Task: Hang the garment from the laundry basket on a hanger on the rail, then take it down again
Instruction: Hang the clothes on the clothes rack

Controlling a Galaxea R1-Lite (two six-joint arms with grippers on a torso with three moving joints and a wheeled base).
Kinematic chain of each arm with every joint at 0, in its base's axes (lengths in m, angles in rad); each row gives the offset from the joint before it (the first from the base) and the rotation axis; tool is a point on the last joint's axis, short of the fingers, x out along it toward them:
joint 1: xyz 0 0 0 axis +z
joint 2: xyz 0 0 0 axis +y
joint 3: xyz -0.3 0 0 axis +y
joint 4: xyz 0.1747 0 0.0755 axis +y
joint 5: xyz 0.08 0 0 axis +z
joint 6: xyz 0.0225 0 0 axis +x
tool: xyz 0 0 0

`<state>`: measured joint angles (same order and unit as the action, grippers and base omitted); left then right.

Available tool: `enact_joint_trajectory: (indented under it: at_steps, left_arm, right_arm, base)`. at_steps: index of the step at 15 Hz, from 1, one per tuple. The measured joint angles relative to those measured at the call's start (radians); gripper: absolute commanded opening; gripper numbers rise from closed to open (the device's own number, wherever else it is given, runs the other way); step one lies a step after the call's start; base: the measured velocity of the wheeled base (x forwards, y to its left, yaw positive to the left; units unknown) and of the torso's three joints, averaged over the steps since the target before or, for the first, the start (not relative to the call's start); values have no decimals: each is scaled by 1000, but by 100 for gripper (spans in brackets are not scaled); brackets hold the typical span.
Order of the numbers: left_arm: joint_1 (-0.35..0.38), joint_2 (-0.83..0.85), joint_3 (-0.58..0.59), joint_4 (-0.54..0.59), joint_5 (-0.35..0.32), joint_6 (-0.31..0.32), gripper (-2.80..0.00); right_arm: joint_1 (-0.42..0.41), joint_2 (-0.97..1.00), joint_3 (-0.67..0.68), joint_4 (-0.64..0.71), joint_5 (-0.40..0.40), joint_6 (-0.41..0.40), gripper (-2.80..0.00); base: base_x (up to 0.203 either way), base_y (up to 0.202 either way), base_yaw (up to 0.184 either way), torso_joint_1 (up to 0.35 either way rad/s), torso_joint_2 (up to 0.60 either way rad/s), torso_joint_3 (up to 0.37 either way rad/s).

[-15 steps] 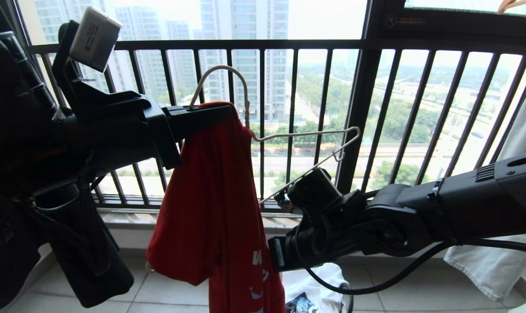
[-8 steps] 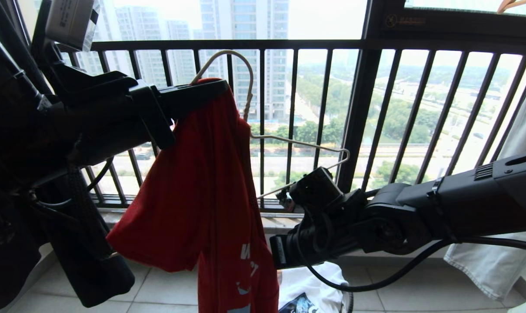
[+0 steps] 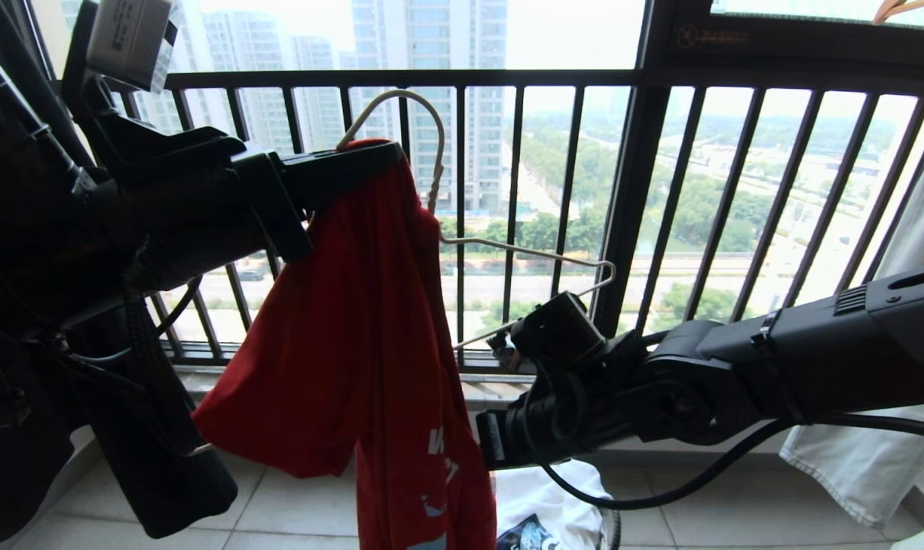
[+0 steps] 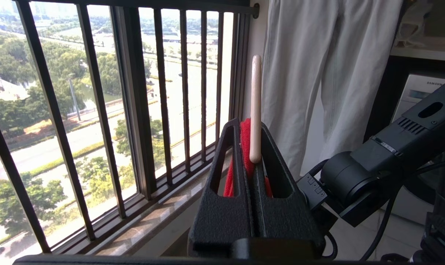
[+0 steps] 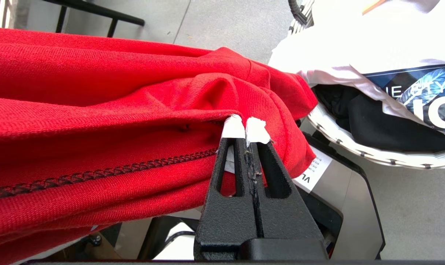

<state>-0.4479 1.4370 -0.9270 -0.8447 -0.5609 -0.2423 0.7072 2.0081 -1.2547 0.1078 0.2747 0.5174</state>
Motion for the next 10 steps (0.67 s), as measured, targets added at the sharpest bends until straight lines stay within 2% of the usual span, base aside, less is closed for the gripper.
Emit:
enact_joint_trajectory:
  at_steps: [4,7,10]
  left_arm:
    - [0,0,-2,-24,17,-39,-280]
    - [0,0,-2,-94,27,-111,-280]
    - [0,-2,0,-103,41,-117,-280]
  right_arm:
    - [-9,0,0,-2,0,-2,-280]
    - [-13,0,-2,-2,0,-2,-280]
    - [-14,0,-2,-2,0,-2,-280]
  base:
    - [0,0,0,0,0,0]
    - [0,0,0,0,0,0]
    - [0,0,0,0,0,0]
